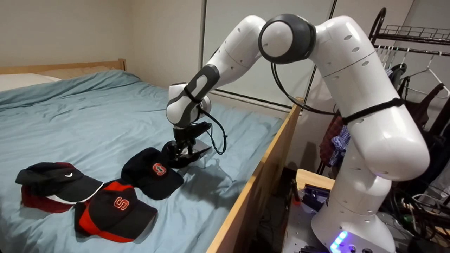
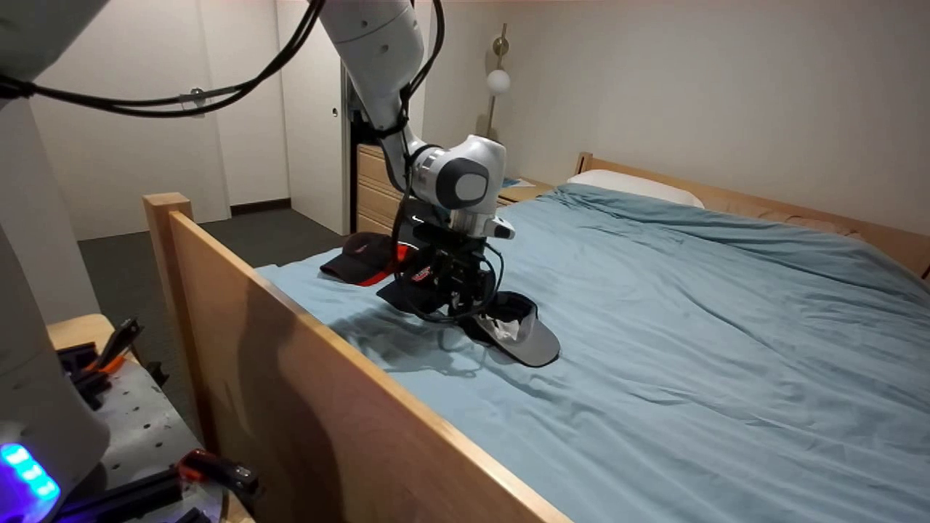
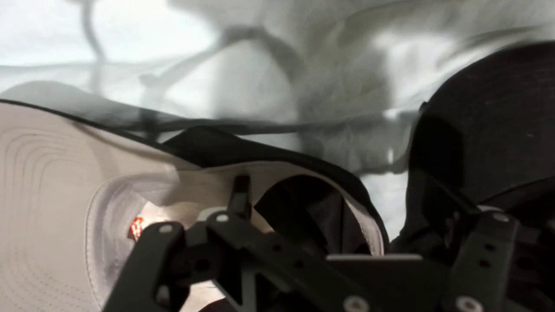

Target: Move the caps on the right to the left

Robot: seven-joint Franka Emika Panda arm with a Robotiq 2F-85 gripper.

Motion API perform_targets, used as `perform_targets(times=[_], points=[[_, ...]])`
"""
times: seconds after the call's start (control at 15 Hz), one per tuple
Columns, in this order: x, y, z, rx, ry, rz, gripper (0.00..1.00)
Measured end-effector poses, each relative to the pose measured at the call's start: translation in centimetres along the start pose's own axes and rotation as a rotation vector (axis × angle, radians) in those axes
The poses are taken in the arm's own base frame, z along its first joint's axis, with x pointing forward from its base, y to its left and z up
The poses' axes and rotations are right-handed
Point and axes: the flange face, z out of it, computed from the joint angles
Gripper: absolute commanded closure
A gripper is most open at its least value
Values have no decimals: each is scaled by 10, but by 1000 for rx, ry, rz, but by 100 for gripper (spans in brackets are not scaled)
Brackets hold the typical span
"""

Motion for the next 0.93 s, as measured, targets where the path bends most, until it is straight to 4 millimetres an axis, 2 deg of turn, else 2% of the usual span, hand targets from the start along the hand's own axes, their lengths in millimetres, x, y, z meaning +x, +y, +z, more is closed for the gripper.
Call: perform_targets(times=[0.07, 0.13, 0.2, 0.47, 0.93], points=[[1, 1, 7, -2, 9, 1, 0], [1, 2, 13, -5, 21, 3, 25], [2, 4, 19, -9, 33, 5, 27], [4, 9, 35, -17, 66, 11, 55], [13, 5, 24, -14, 99, 4, 98]])
